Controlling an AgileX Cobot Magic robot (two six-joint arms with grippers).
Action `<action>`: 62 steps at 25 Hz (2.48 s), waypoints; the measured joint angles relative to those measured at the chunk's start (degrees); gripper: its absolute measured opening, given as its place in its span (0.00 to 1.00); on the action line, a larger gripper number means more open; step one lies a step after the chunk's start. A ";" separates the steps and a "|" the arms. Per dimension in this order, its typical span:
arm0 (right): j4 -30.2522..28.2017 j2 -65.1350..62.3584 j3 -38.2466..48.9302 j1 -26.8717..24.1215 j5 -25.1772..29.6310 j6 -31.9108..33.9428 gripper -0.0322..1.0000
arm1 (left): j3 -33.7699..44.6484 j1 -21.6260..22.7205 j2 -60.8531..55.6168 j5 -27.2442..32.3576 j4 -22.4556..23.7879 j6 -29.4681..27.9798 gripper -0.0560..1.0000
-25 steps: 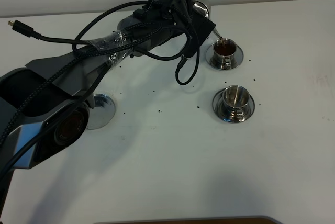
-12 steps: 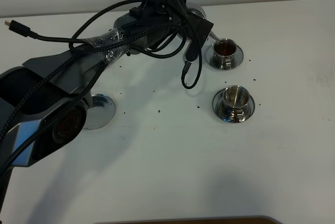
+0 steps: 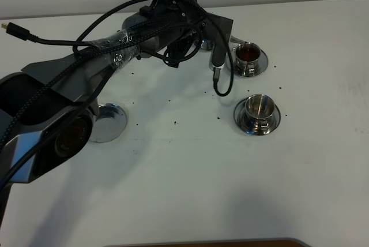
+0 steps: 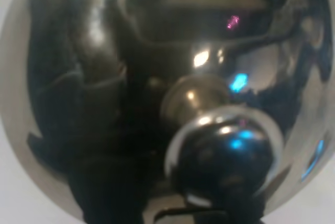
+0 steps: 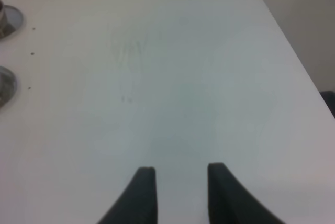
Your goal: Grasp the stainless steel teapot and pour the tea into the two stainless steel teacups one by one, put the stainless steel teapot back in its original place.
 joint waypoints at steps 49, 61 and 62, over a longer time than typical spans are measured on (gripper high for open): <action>0.00 0.00 0.00 0.00 0.00 0.00 0.27 | -0.07 0.56 -8.73 28.93 -33.77 -3.38 0.29; 0.00 0.00 0.00 0.00 0.00 0.00 0.27 | 19.20 0.56 -17.74 23.47 -27.29 1.80 0.29; 0.00 0.00 0.00 0.00 0.00 0.00 0.27 | 20.39 0.56 -17.85 21.79 -26.50 2.62 0.29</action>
